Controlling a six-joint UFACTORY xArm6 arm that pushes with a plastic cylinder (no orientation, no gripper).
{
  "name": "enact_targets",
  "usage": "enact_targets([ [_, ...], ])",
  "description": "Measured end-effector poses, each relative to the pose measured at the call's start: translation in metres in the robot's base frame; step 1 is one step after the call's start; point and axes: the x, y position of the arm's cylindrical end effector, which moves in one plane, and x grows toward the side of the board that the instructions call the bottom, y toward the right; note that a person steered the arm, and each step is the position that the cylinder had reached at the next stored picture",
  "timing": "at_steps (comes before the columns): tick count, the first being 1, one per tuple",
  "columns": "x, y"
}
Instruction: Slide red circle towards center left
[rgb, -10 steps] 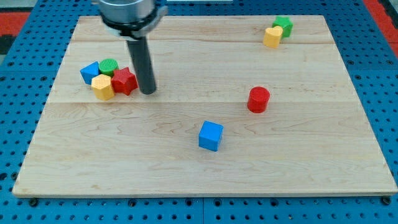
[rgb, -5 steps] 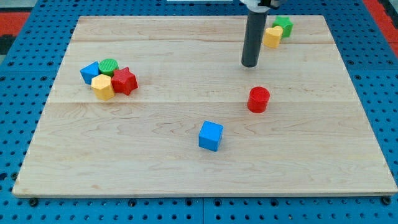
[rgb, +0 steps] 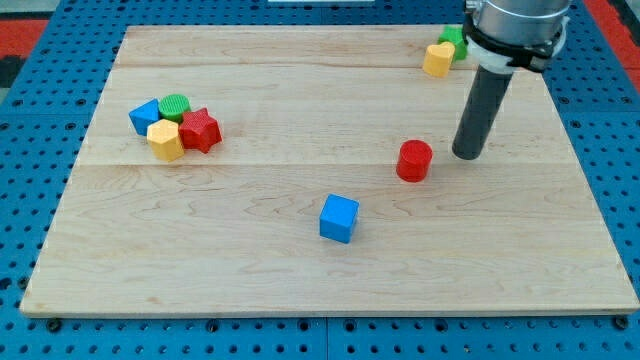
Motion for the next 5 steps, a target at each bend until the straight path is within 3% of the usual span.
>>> enact_targets([
  [2, 0.005, -0.141],
  [3, 0.025, -0.111],
  [4, 0.028, -0.166],
  [5, 0.005, -0.253],
])
